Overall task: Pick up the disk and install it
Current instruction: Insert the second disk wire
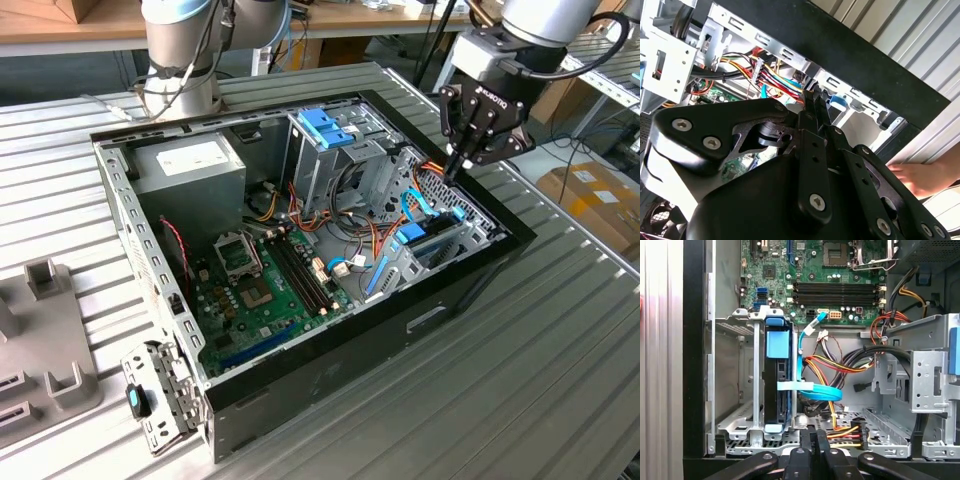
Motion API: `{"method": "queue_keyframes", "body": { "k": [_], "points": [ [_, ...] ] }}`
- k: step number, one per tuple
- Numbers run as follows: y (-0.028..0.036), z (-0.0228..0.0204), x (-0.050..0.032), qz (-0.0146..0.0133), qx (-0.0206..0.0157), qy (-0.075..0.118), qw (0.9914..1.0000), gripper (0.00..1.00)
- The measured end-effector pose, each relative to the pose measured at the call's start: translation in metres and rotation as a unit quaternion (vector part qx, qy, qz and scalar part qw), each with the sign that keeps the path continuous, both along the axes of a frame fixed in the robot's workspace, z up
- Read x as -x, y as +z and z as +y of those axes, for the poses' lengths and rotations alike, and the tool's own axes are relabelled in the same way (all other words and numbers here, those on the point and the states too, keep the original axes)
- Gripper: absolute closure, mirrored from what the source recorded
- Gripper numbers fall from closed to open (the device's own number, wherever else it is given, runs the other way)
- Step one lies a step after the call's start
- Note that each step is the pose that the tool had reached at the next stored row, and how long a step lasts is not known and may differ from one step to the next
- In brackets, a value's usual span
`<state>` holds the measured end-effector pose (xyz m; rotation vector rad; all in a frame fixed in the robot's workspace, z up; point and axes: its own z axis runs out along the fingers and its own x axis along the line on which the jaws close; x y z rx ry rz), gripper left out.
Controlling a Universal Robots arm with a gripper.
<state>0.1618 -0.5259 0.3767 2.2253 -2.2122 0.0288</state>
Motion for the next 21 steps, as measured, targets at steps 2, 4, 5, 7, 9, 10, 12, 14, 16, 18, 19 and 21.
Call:
{"method": "queue_keyframes", "body": {
  "k": [2, 4, 5, 7, 9, 10, 12, 14, 16, 18, 19, 21],
  "points": [
    [0.0, -0.0003, 0.0005, 0.0, 0.0, 0.0, 1.0, 0.84],
    [0.0, -0.0004, 0.0007, 0.0, 0.0, 0.0, 1.0, 0.84],
    [0.0, -0.0004, 0.0007, 0.0, 0.0, 0.0, 1.0, 0.84],
    [0.0, -0.0004, 0.0008, 0.0, 0.0, 0.0, 1.0, 0.84],
    [0.0, -0.0019, 0.0008, 0.0, 0.0001, 0.0, 1.0, 0.84],
    [0.0, -0.0031, 0.0008, 0.0, 0.0001, 0.0, 1.0, 0.84],
    [-0.0001, -0.0057, 0.0009, 0.0, 0.0, 0.0, 1.0, 0.84],
    [-0.0007, -0.0094, 0.0009, 0.0, -0.0001, 0.0, 1.0, 0.84],
    [-0.0011, -0.0125, 0.0011, 0.0, -0.0001, 0.0, 1.0, 0.84],
    [-0.0017, -0.0153, 0.0012, 0.0, -0.0002, 0.0, 1.0, 0.84],
    [-0.002, -0.0169, 0.0013, 0.0, -0.0002, 0.0, 1.0, 0.84],
    [-0.0023, -0.0187, 0.0014, 0.0, -0.0002, 0.0, 1.0, 0.84]
  ]
}}
